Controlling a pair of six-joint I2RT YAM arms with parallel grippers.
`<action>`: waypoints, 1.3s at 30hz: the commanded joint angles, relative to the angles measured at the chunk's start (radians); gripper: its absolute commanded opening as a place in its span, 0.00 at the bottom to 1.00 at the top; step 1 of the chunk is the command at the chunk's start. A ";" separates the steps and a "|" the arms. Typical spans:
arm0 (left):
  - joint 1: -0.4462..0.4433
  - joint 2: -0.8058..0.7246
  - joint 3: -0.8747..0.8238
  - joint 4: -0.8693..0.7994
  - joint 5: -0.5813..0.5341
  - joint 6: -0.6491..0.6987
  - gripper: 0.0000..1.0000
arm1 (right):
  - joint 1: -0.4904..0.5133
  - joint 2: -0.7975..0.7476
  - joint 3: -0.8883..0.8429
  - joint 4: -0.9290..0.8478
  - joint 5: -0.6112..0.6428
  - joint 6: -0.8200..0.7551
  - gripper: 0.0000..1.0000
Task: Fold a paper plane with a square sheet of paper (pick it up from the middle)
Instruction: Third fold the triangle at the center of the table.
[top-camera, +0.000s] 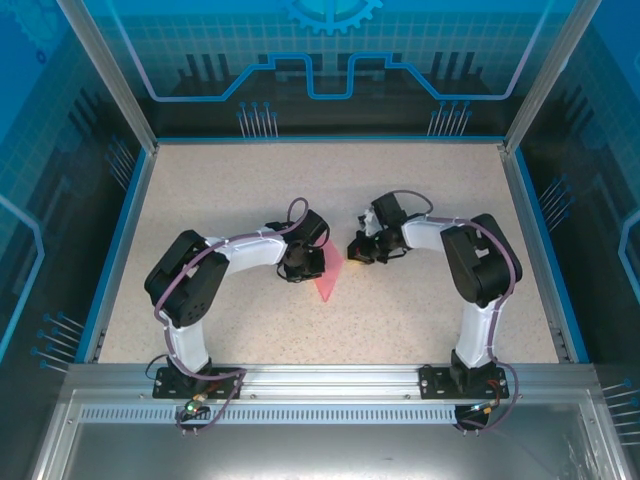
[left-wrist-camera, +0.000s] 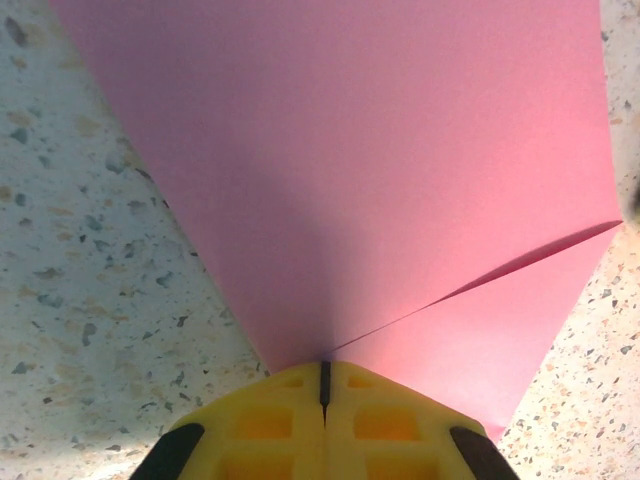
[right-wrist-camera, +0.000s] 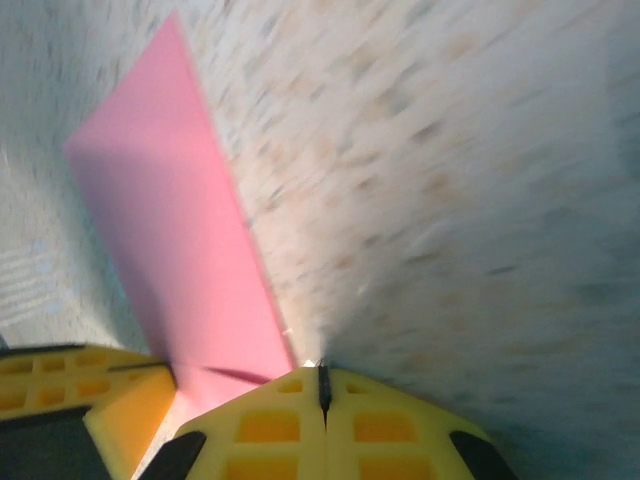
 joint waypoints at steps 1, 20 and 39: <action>0.009 0.094 -0.063 -0.116 -0.118 0.018 0.00 | -0.036 -0.044 0.037 -0.033 0.081 0.005 0.00; 0.009 0.071 -0.101 -0.002 -0.058 -0.029 0.00 | 0.284 -0.198 -0.170 0.072 -0.031 0.186 0.00; 0.008 0.056 -0.119 0.021 -0.050 -0.057 0.00 | 0.317 -0.115 -0.182 0.008 -0.021 0.133 0.00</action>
